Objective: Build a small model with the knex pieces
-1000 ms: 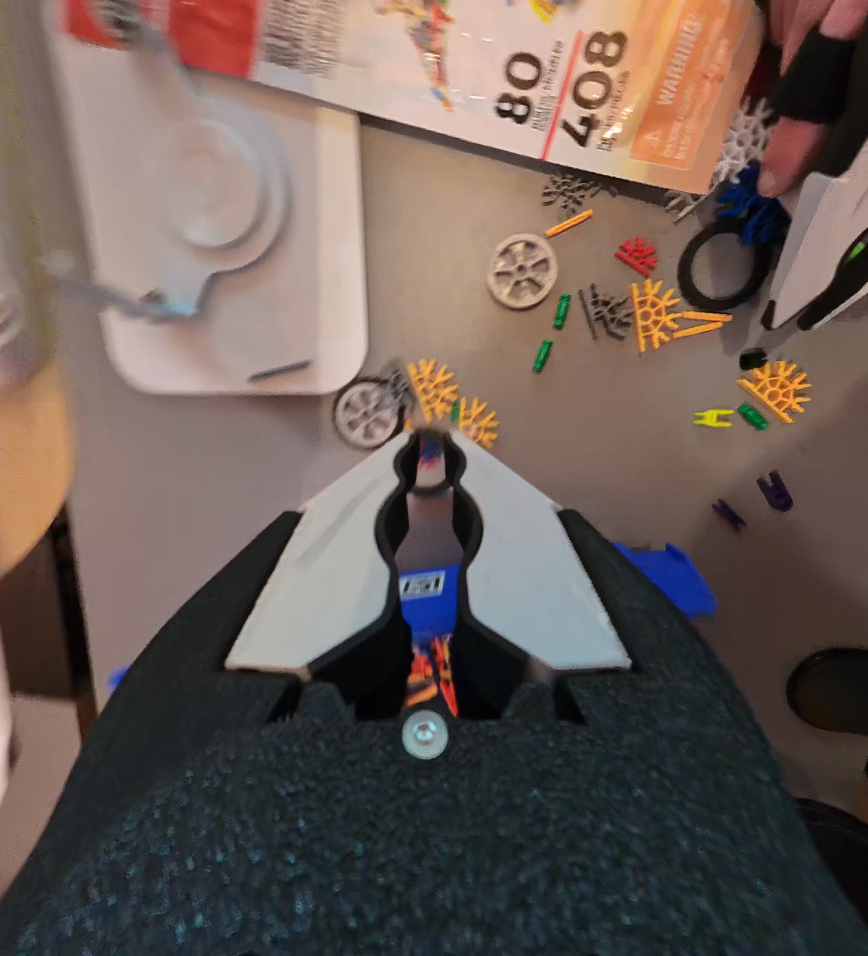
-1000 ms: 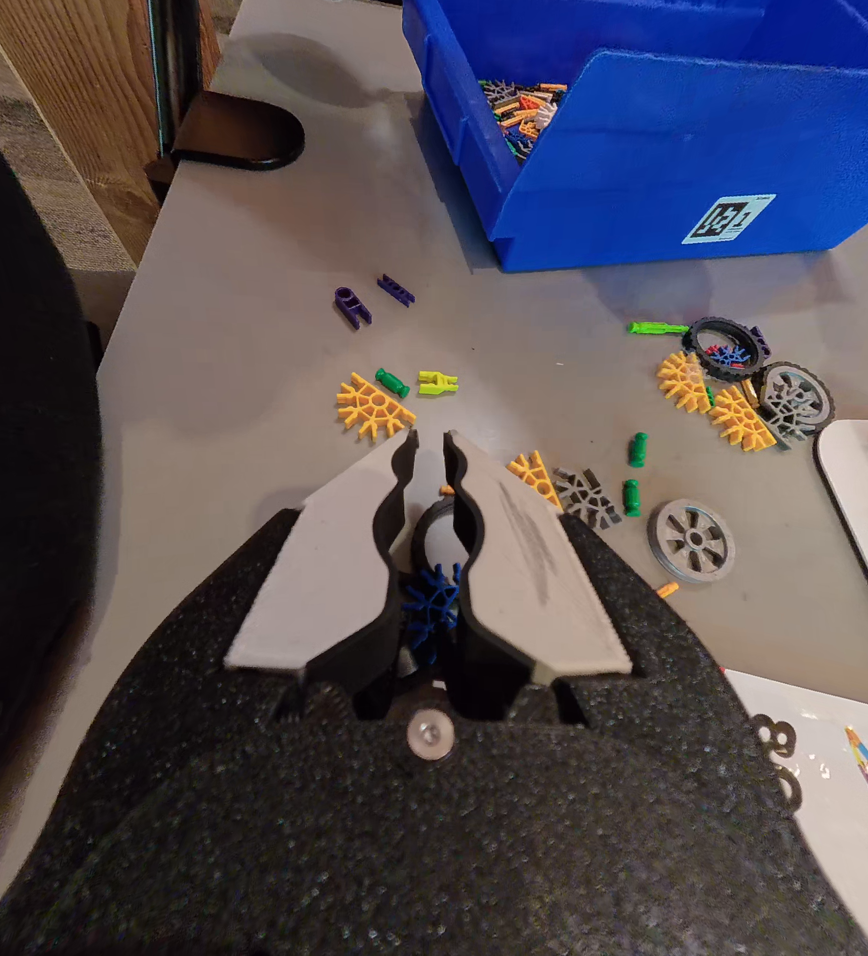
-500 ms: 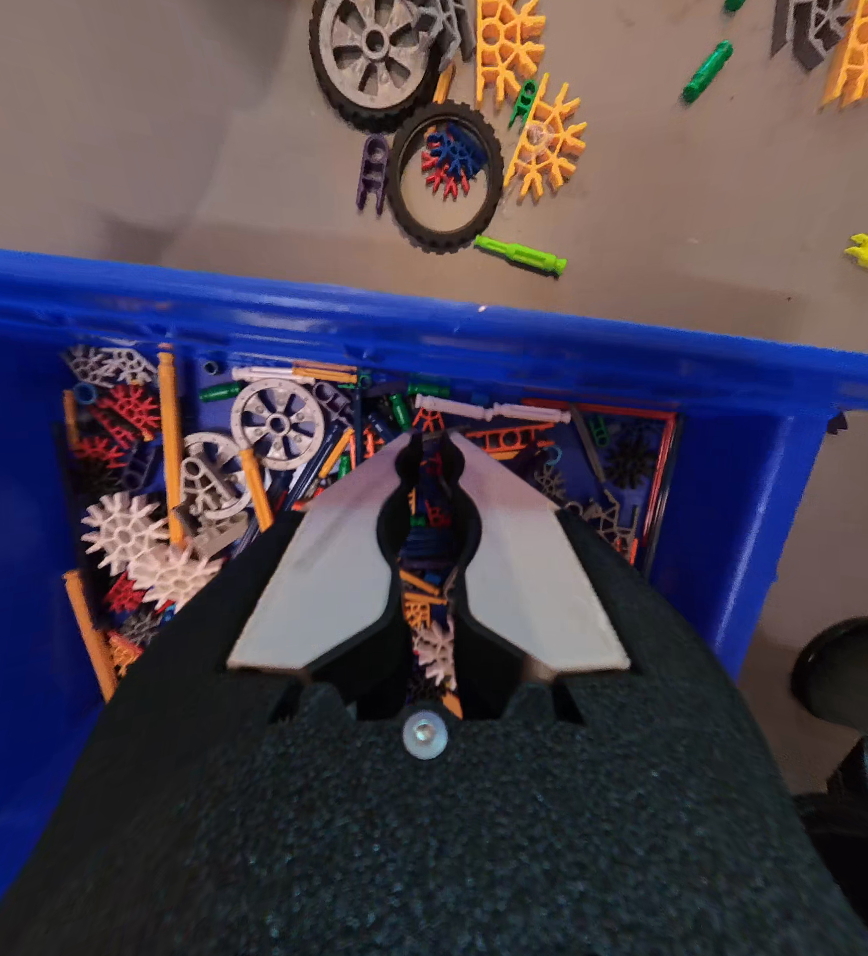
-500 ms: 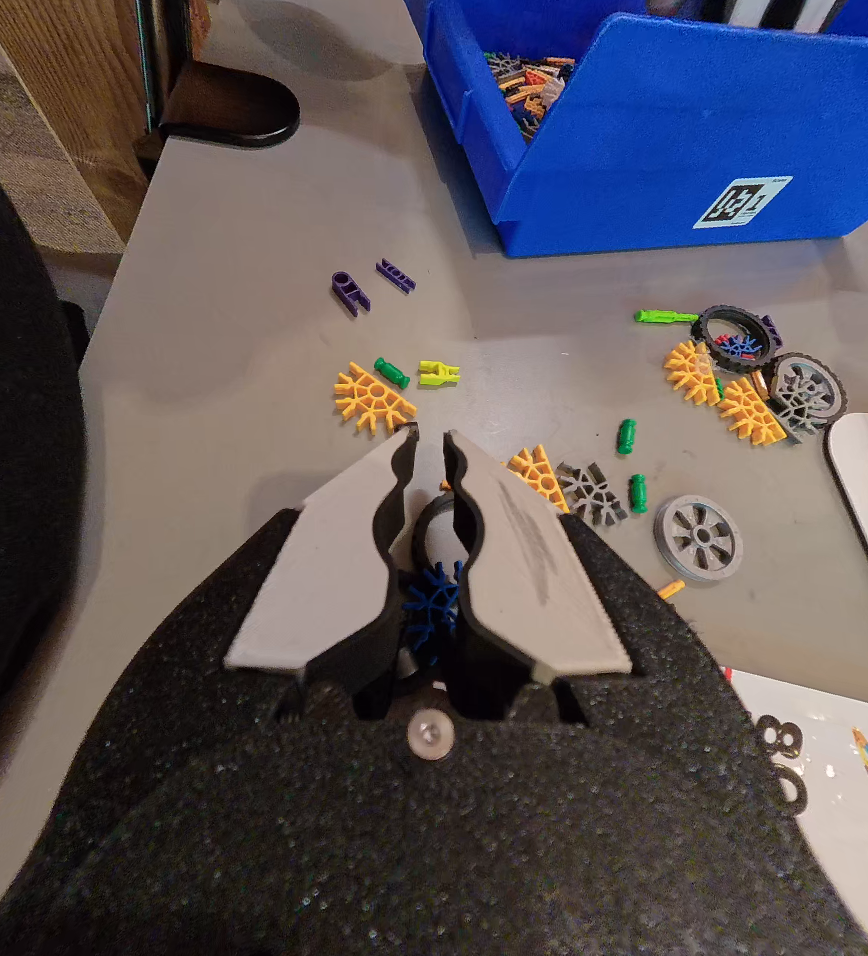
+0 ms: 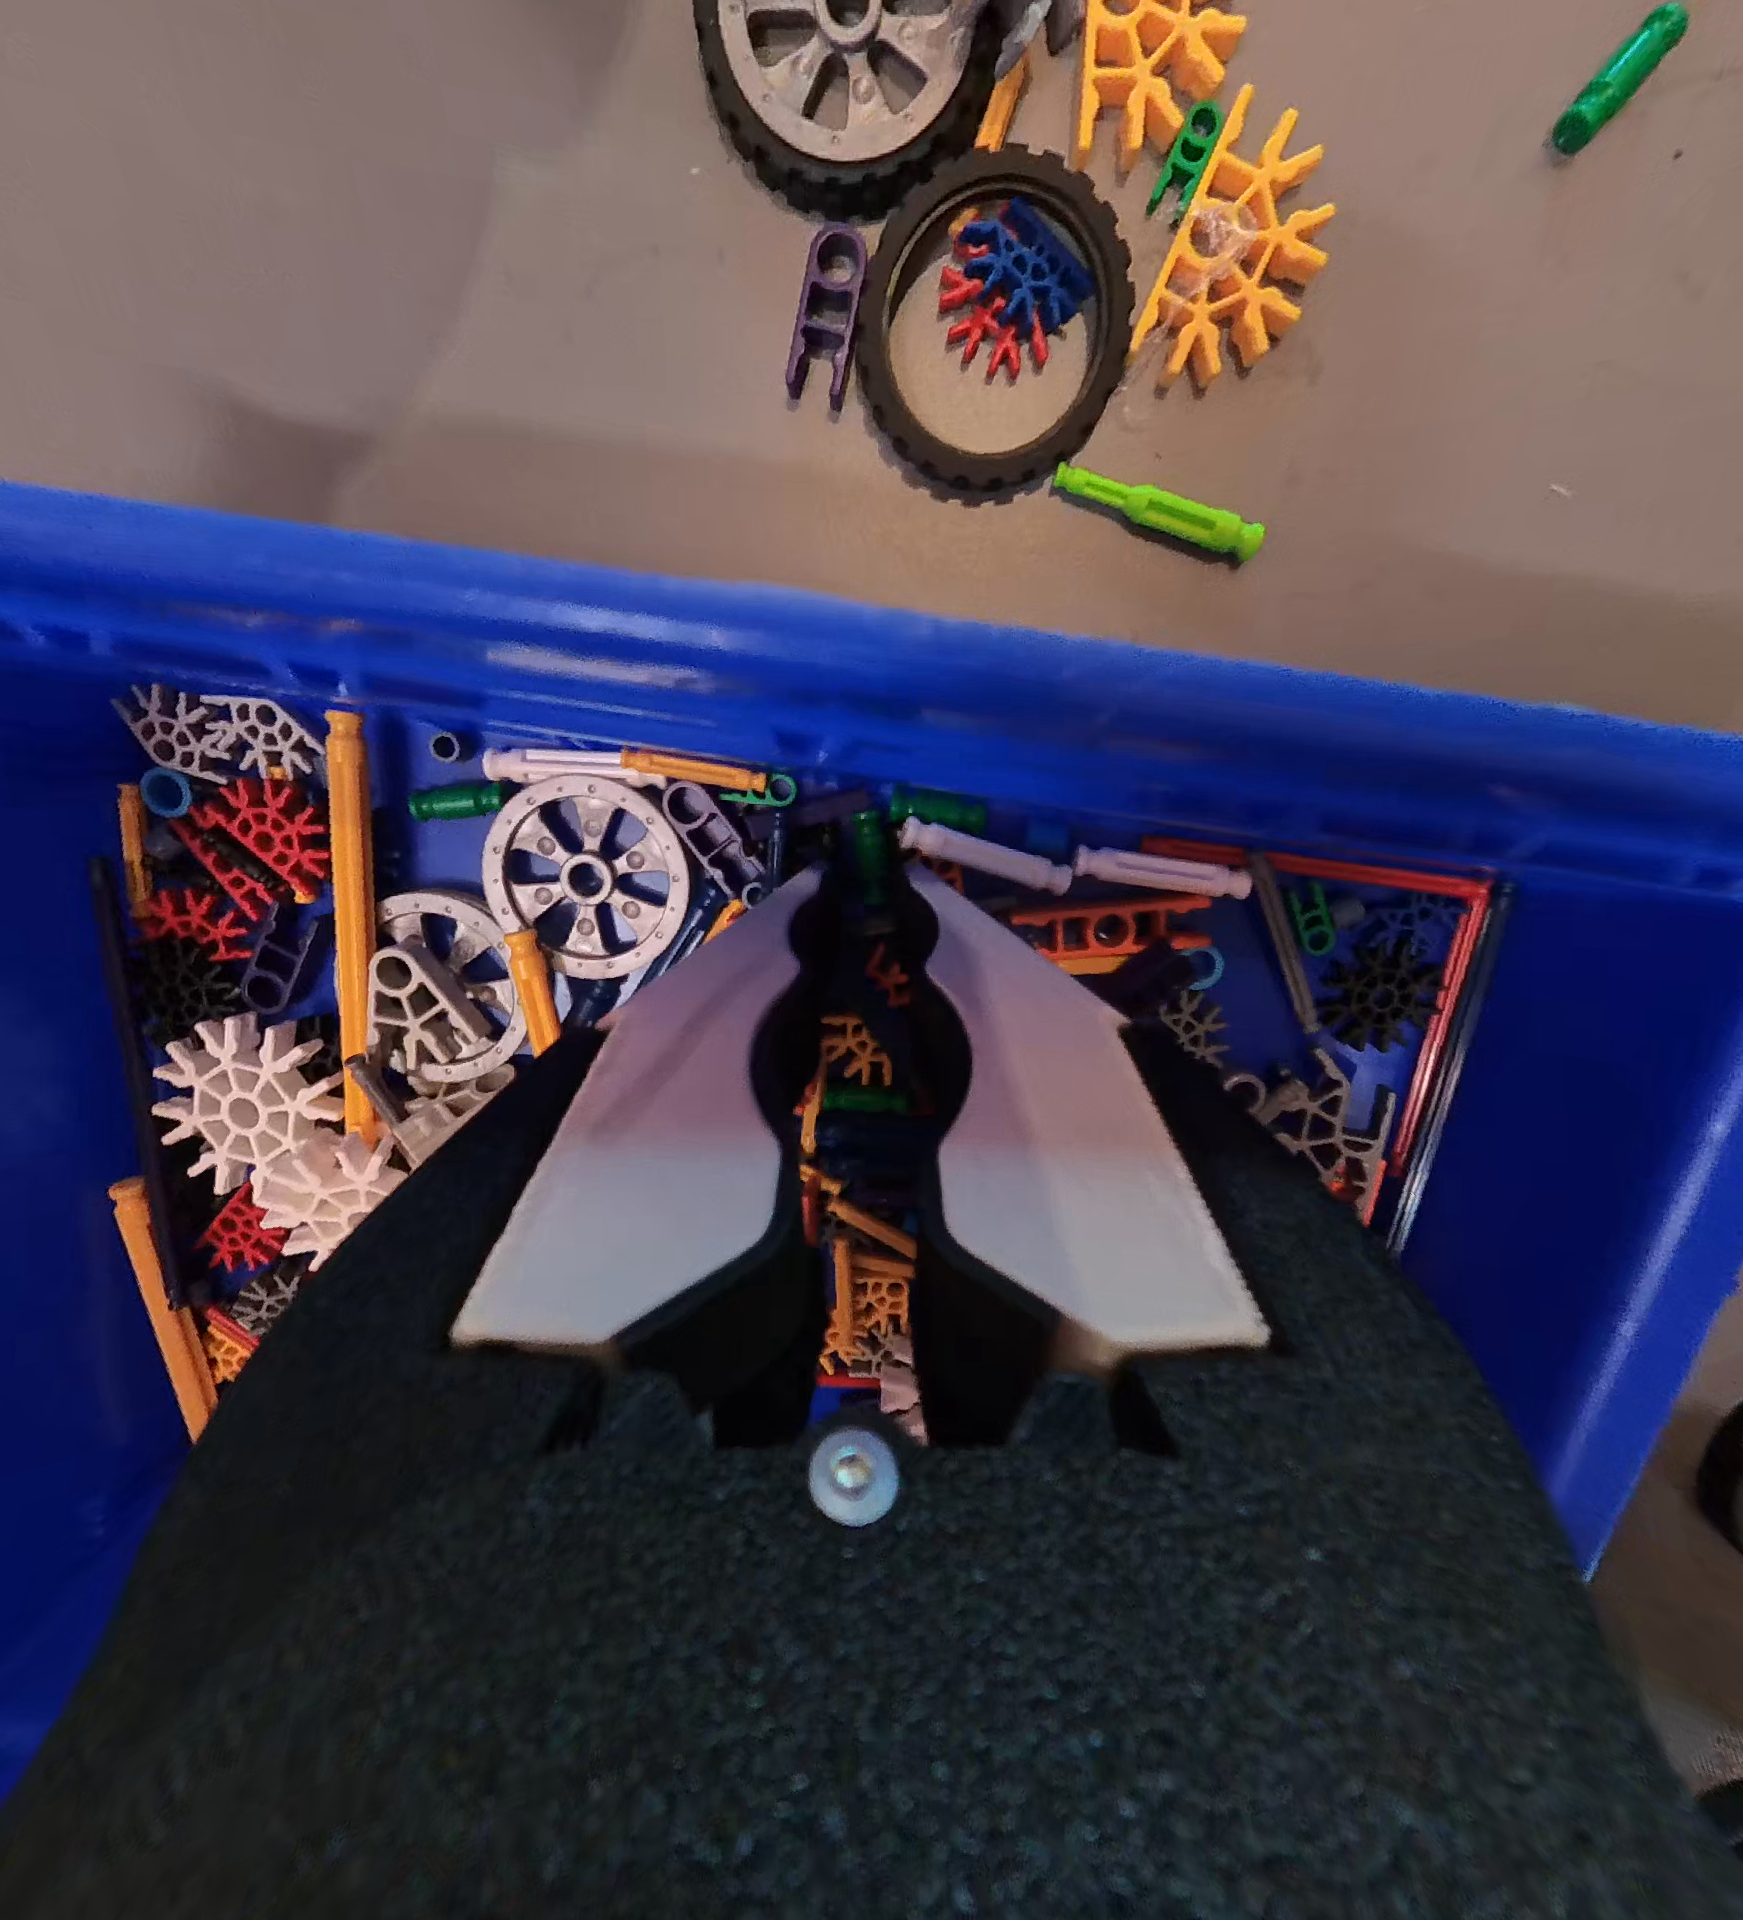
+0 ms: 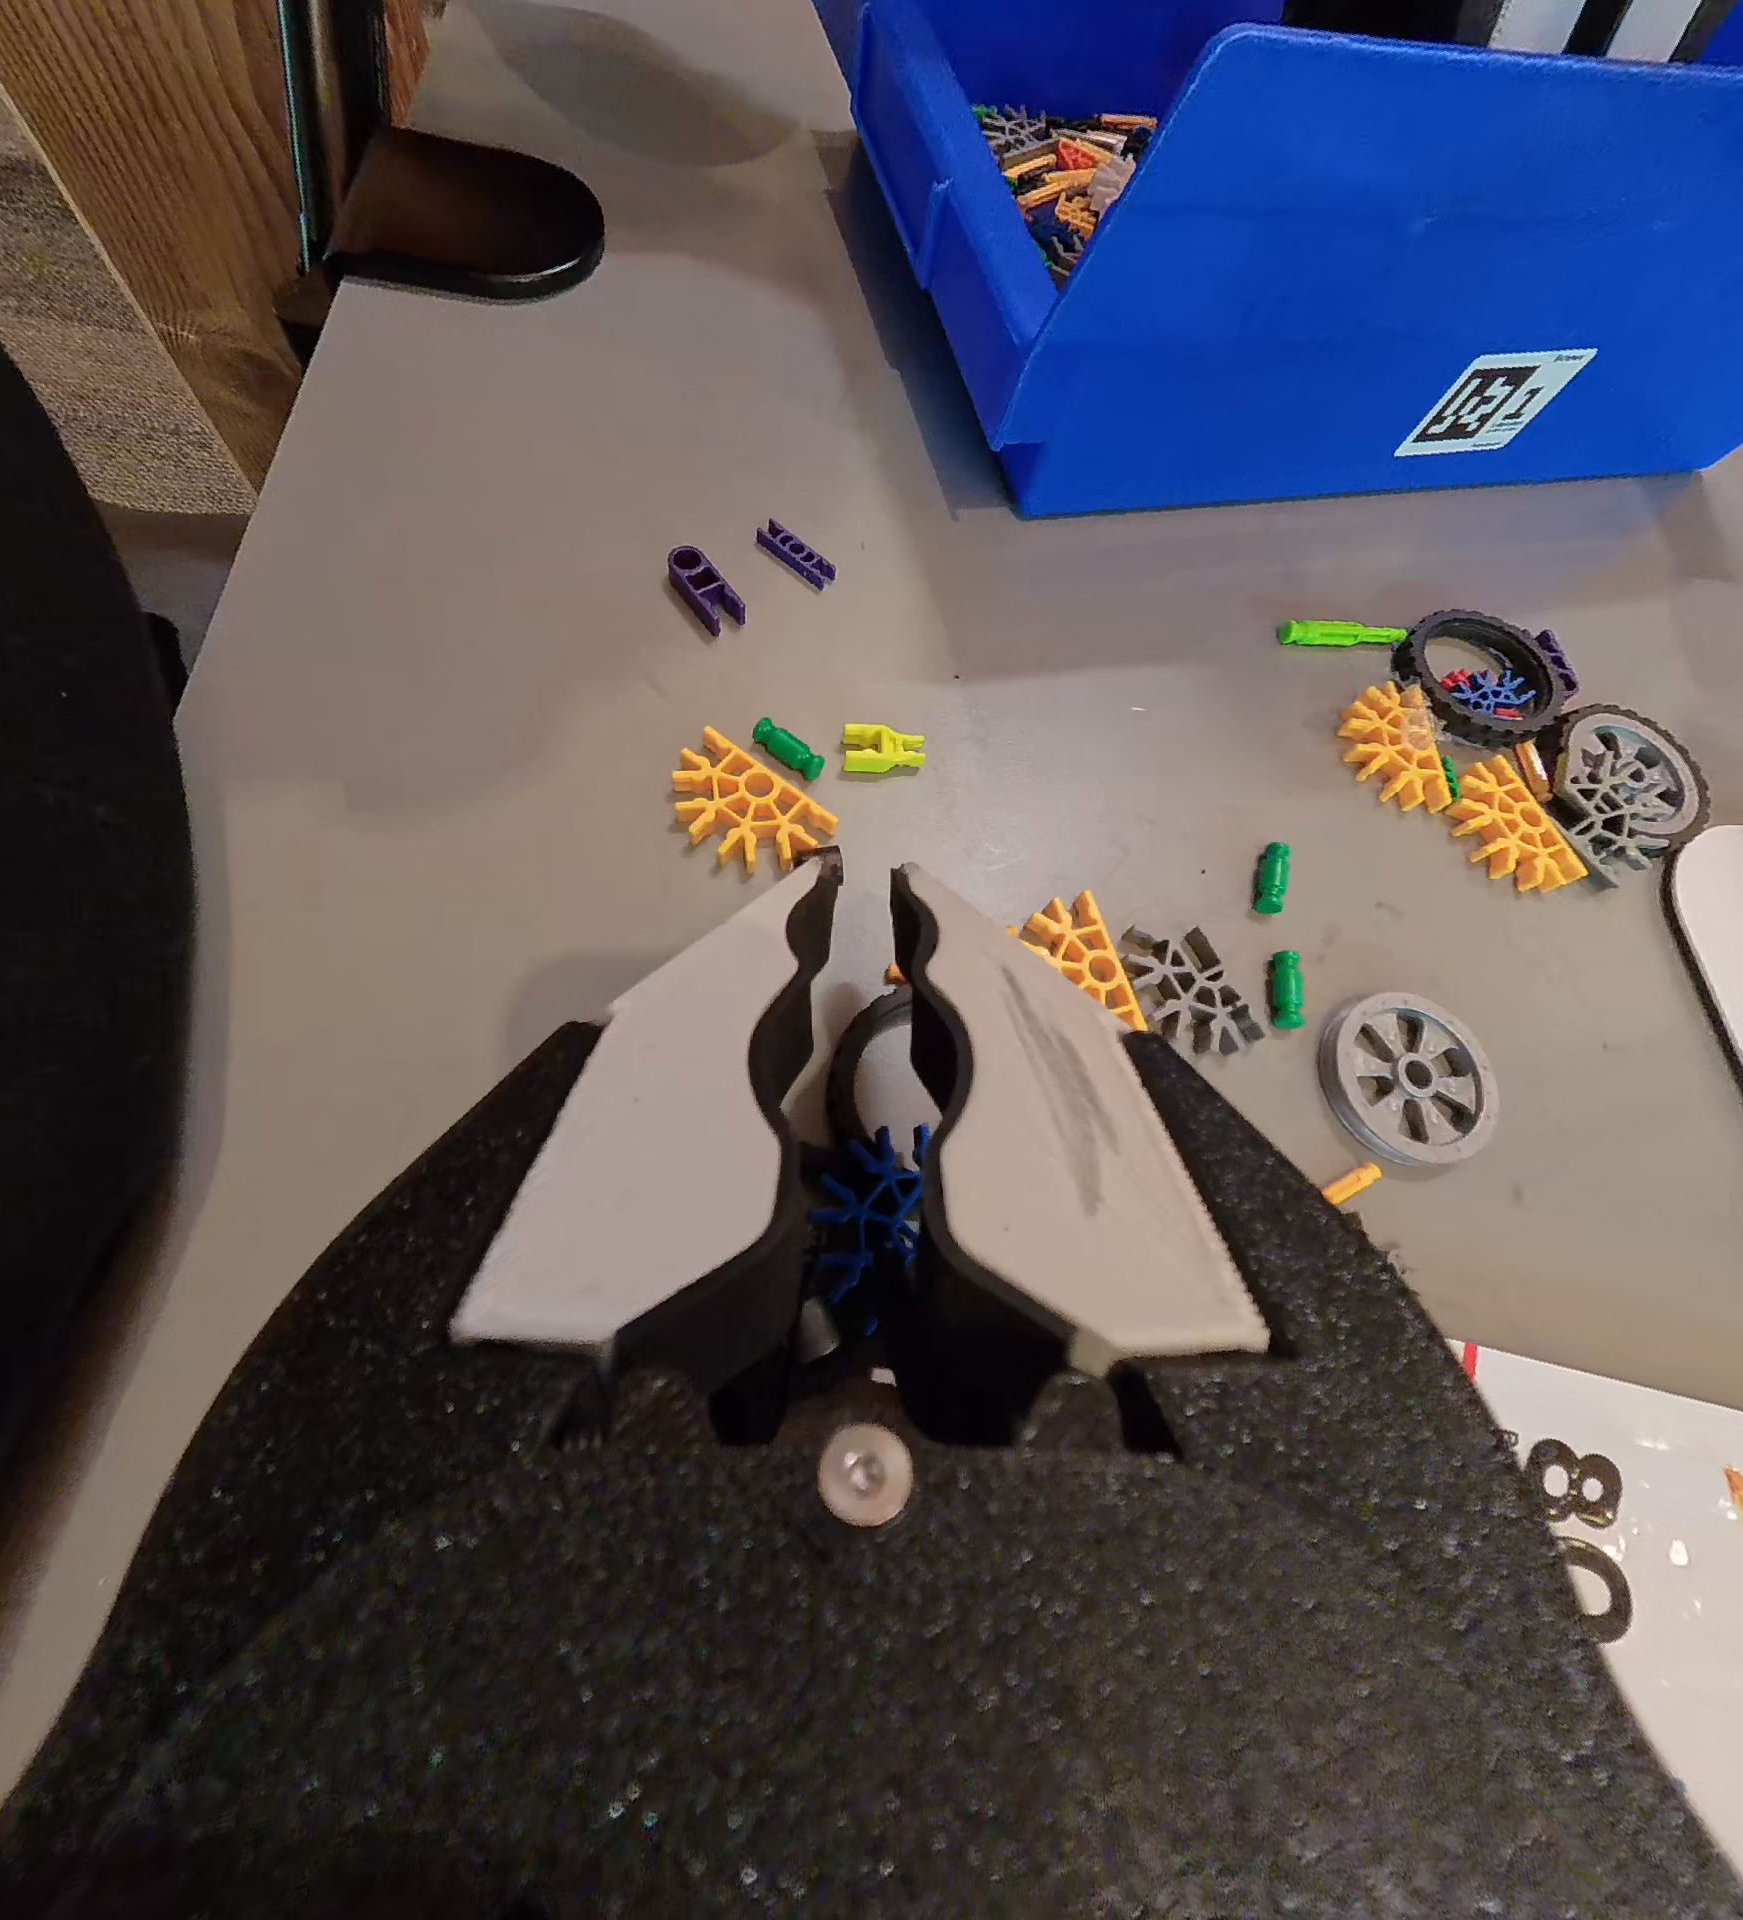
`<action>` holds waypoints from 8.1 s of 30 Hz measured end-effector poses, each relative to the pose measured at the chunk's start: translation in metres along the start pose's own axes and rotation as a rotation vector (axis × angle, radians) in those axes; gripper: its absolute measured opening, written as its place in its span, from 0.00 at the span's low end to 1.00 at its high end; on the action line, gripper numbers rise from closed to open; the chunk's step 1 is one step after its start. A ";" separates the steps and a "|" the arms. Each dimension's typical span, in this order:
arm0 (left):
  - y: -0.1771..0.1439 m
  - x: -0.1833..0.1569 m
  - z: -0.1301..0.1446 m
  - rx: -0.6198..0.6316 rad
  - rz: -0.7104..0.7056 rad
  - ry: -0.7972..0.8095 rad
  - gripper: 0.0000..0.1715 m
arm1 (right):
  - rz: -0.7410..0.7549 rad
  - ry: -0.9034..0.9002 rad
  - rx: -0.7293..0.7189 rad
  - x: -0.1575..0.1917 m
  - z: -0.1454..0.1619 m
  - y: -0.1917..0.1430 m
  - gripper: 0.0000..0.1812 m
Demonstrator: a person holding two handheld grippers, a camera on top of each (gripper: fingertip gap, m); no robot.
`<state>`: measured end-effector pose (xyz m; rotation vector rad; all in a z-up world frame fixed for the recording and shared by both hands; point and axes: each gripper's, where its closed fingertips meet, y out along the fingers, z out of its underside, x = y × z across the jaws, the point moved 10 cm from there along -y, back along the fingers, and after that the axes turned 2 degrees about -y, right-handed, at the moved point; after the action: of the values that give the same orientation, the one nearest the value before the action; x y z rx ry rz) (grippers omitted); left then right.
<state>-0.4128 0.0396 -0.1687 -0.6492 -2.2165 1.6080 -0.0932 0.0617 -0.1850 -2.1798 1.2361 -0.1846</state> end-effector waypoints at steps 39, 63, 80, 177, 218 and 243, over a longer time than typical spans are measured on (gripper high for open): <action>-0.082 -0.026 -0.020 -0.274 -0.120 0.045 0.02 | 0.002 -0.008 0.001 0.001 -0.001 0.000 0.05; 0.037 -0.102 -0.143 0.267 0.196 0.537 0.02 | 0.003 -0.032 -0.032 0.005 -0.009 -0.006 0.05; -0.109 -0.060 -0.115 -0.155 -0.101 0.335 0.13 | 0.004 -0.026 -0.018 0.004 -0.006 -0.002 0.05; -0.049 0.025 0.042 0.237 -0.316 0.051 0.12 | 0.003 -0.024 0.018 0.002 0.000 0.003 0.05; -0.045 0.013 0.034 0.283 -0.220 0.116 0.03 | 0.006 -0.032 0.012 0.003 -0.001 0.002 0.05; -0.068 0.006 0.062 0.360 -0.196 0.047 0.12 | 0.002 -0.032 0.017 0.003 -0.001 0.003 0.05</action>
<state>-0.4611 -0.0241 -0.1236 -0.3525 -1.8254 1.8010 -0.0939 0.0575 -0.1870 -2.1592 1.2143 -0.1576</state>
